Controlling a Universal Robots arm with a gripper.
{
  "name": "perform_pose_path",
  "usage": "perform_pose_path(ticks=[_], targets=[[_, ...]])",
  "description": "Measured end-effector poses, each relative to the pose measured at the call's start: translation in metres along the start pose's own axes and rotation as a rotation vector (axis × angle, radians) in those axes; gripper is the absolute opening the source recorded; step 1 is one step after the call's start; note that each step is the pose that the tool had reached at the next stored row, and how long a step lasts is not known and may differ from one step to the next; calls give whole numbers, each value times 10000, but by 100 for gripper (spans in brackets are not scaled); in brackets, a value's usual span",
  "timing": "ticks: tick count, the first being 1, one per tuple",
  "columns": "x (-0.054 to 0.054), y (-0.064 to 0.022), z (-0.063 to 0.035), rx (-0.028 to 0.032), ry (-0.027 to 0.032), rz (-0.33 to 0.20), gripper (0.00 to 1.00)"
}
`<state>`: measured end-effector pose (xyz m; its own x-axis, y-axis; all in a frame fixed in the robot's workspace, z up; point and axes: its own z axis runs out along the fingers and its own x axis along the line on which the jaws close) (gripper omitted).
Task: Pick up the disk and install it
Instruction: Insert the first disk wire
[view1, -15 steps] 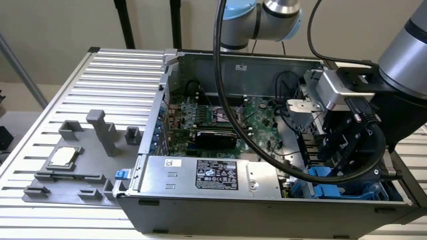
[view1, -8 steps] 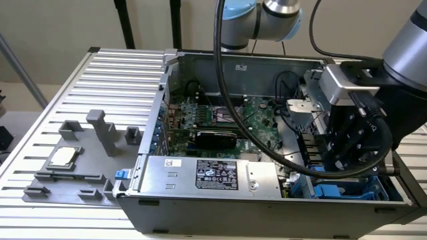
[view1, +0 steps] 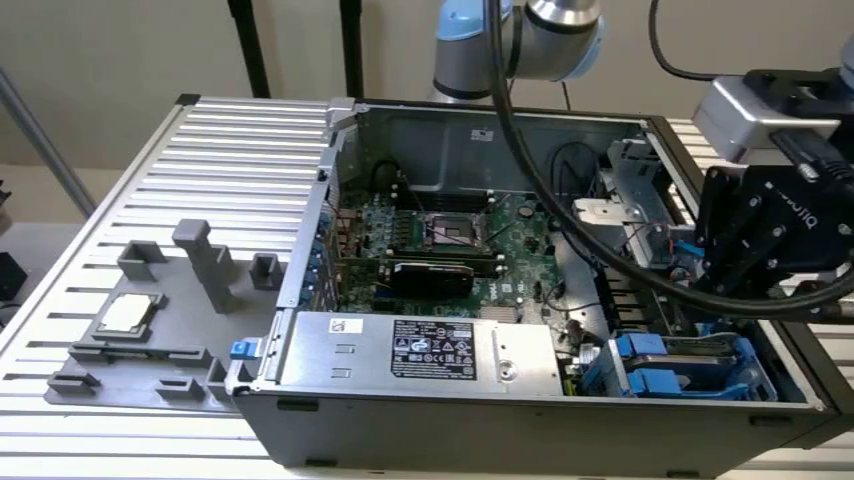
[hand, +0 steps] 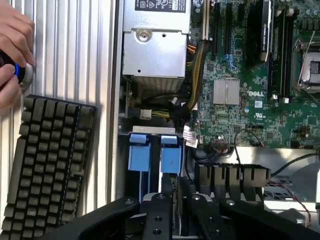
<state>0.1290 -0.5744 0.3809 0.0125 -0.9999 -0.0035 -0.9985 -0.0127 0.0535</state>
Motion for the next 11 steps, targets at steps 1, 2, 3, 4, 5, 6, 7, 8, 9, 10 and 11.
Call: perform_pose_path(ticks=[1,2,3,4,5,6,7,8,9,10,11], targets=[[-2,-44,-19,0,2,-1,0],[-4,-84,-35,0,2,-1,0],[-7,-125,-47,0,1,1,0],[-9,-166,-56,0,2,0,0],[-12,-210,-62,0,2,0,0],[-15,-257,-64,0,0,0,0],[-17,-300,-66,0,1,0,0],[-19,-346,-69,0,2,0,0],[-23,-393,-72,0,2,0,0],[-28,-436,-74,0,2,-1,0],[-34,-478,-73,0,2,1,0]])
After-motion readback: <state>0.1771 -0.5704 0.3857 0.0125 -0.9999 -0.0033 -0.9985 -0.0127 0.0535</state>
